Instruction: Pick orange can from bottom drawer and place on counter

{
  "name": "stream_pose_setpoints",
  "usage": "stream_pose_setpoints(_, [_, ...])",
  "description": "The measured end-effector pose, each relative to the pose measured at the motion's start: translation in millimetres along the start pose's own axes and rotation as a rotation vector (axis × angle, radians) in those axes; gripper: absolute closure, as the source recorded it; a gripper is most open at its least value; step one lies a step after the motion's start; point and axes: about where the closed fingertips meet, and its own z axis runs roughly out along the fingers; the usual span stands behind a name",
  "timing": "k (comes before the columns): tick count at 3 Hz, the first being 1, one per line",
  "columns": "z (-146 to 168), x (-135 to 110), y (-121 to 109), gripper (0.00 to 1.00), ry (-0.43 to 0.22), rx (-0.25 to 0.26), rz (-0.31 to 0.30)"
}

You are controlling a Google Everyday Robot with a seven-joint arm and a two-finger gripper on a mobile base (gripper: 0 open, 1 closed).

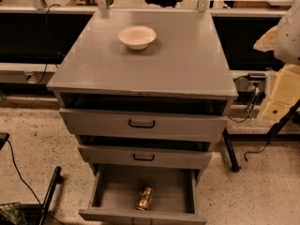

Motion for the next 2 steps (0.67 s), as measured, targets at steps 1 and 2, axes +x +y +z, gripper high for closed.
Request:
stream_pose_setpoints(1, [0, 0, 0, 0.0, 0.0, 0.0, 0.0])
stream_pose_setpoints(2, [22, -11, 11, 0.0, -0.01, -0.024, -0.109])
